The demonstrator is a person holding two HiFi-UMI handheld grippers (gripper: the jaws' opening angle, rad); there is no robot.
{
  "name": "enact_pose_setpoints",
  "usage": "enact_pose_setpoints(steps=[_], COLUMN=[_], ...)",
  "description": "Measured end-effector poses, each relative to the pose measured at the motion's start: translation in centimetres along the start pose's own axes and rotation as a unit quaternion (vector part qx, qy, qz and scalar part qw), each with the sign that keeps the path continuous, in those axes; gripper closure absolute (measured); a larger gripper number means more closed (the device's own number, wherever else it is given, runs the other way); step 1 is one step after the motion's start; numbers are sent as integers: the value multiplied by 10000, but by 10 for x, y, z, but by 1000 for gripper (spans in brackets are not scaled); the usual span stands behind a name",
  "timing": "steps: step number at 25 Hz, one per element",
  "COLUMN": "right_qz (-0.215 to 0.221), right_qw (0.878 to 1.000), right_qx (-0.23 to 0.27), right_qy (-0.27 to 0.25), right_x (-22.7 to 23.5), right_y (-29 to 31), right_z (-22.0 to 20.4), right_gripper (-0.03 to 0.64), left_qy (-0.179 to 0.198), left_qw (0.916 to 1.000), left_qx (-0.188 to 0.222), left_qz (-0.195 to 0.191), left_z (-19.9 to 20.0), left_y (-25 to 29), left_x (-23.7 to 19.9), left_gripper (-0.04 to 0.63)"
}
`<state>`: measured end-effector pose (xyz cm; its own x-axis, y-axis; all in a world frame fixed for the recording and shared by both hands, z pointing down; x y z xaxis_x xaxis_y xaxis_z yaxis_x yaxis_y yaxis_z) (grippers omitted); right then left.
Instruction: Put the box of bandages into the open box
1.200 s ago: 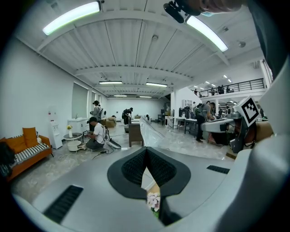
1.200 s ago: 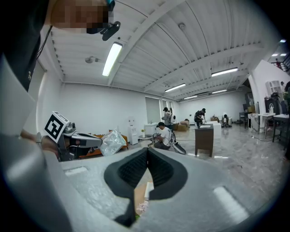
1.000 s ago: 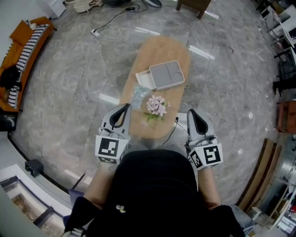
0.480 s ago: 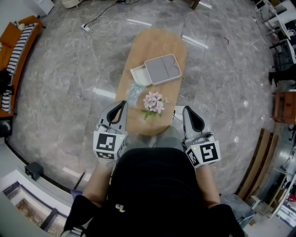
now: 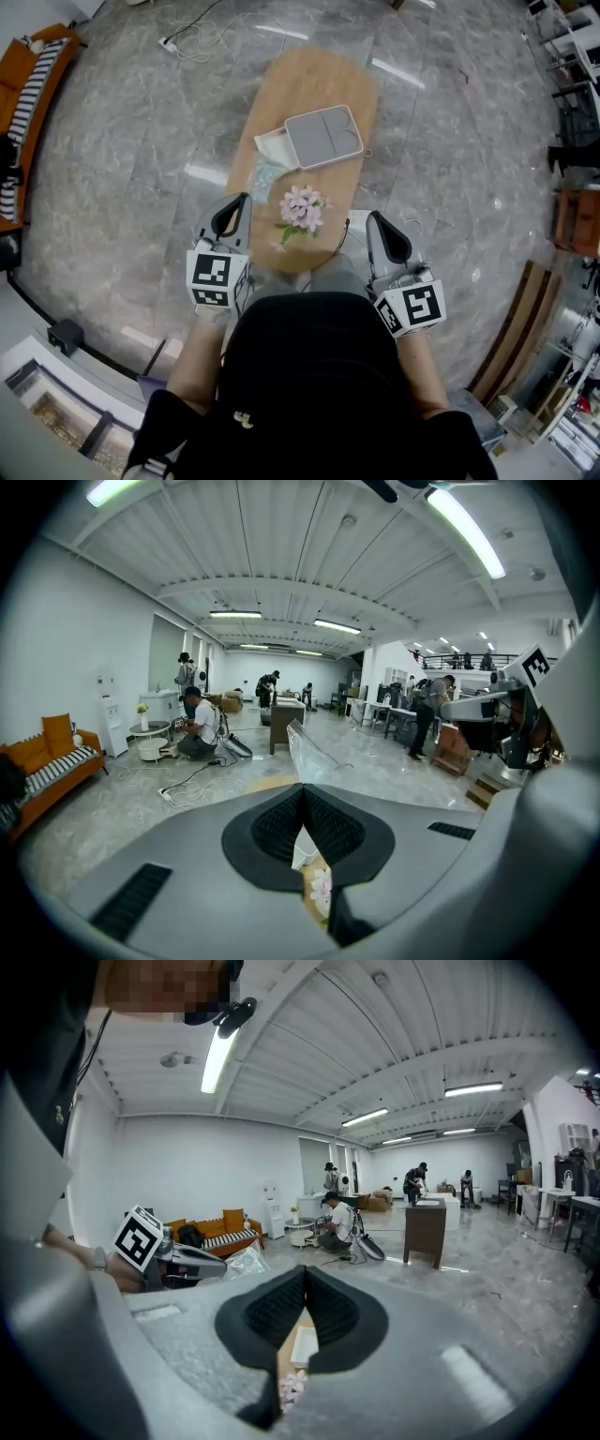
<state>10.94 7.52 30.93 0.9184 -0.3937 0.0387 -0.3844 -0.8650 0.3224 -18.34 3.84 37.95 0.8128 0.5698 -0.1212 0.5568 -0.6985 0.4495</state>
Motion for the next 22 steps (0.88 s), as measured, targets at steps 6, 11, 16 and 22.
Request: enact_pose_setpoints(steps=[6,11,16,22], right_qz=[52,51,54,61], right_qw=[9998,9995,9990,9982], right_qx=[-187,-310,-444,-596], right_qy=[7,4,35,58], right_x=[25,35,39,43], right_y=[18,32,45,61], right_z=[-2,-3,-8,-14], right_gripper=[618,618,618,618], left_qy=[-38,-134,-218,-295], left_qw=[9997,9988,9970,9945], left_qx=[-244,-469,-729,-1005], left_qz=[-10,-92,-106,-76], left_z=[-7,-22,-42,-68], left_y=[38,71,99,129], left_x=[-8,-18,-31,-50], left_gripper=[581,581,581,580])
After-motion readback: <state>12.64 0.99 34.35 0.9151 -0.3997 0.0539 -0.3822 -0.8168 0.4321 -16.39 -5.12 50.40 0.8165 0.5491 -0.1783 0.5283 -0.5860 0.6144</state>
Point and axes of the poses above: the fingertips, and each gripper's own axes: y forward along the fingers, x to its right, z out of its top, the point moved 9 cm from there along -y, backward along the fingers, and after that the axes turned 6 degrees about -z, right-handed, at the moved point
